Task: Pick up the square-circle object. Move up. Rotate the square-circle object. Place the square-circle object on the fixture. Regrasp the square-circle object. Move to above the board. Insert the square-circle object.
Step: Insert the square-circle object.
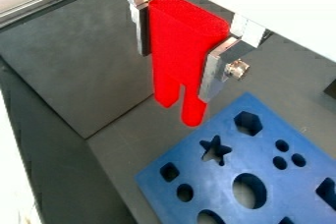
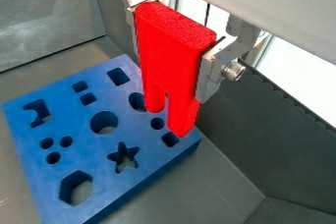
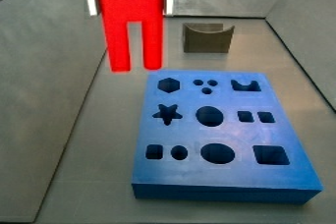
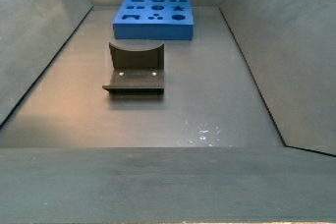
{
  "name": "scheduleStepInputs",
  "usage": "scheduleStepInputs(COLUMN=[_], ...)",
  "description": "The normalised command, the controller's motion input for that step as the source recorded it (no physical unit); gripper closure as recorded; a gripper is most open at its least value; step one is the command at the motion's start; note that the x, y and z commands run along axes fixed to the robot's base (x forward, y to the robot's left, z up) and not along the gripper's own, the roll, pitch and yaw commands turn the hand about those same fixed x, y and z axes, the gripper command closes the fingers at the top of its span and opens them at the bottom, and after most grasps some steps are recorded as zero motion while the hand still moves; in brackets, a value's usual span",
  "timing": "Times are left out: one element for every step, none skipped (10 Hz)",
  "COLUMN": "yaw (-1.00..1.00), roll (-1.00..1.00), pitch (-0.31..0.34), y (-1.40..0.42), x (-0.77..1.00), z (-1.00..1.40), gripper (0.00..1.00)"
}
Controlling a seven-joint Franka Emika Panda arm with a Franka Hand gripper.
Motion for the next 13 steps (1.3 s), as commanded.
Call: scheduleStepInputs(yaw=[0.09, 0.11, 0.19, 0.12, 0.11, 0.11, 0.0, 0.04, 0.0, 0.0, 0.0, 0.0, 0.0], roll=[0.27, 0.32, 0.27, 0.22, 0.23, 0.21, 0.13, 0.0, 0.0, 0.06, 0.04, 0.0, 0.0], pitch=[-0.003, 0.0, -0.016, -0.009, -0.003, 0.0, 0.0, -0.036, 0.0, 0.0, 0.0, 0.0, -0.003], y=[-0.3, -0.29, -0.27, -0.33, -0.35, -0.35, -0.28, -0.05, -0.06, -0.13, -0.14, -0.12, -0.11], x=[0.0, 0.0, 0.0, 0.0, 0.02, 0.12, 0.26, -0.02, 0.08, 0.26, 0.22, 0.18, 0.1], z=[-0.28, -0.24, -0.18, -0.11, -0.19, -0.11, 0.0, -0.01, -0.1, -0.27, -0.31, -0.29, -0.22], gripper=[1.0, 1.0, 1.0, 1.0, 1.0, 1.0, 1.0, 1.0, 1.0, 1.0, 1.0, 1.0, 1.0])
